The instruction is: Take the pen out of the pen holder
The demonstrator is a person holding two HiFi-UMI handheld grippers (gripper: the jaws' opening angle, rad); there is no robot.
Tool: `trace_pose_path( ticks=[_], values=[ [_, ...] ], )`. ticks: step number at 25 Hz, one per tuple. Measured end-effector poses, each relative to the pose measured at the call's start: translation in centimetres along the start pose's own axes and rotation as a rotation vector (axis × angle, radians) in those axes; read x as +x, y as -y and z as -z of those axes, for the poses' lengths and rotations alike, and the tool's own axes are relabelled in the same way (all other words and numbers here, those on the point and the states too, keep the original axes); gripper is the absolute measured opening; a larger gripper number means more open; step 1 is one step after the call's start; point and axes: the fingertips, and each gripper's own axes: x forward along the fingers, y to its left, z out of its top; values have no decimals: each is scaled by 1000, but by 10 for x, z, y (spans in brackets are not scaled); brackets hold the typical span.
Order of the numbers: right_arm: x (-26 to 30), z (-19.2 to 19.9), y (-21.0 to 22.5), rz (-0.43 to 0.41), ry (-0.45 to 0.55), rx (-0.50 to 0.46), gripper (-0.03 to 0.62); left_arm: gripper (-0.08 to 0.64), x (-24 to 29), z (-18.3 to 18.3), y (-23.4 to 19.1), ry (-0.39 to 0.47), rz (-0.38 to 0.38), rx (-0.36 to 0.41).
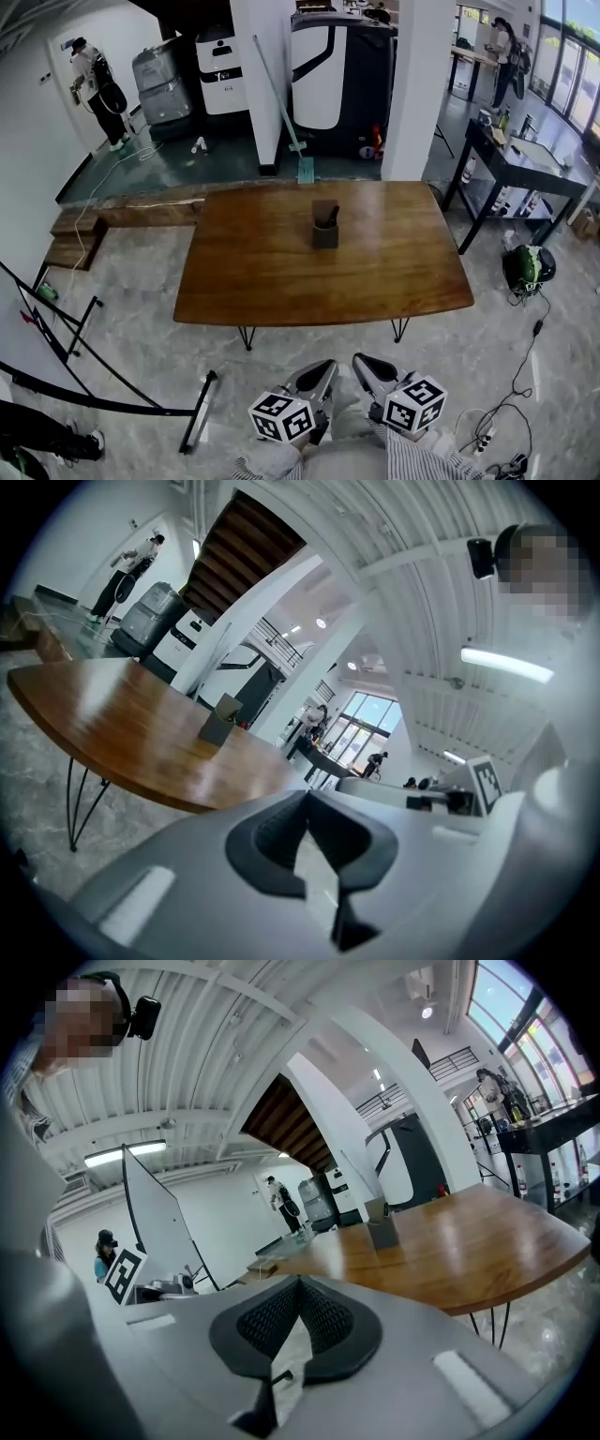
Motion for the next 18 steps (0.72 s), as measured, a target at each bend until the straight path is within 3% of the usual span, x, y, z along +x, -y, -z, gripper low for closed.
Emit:
trace_pose_path(
  ticks=[7, 18],
  values=[
    [50, -37, 45, -25, -28, -14, 0, 8, 56, -43, -37, 3, -43, 14],
    [114, -88, 111, -52, -66, -15, 0, 8, 134, -85, -80, -16, -81, -26]
  ],
)
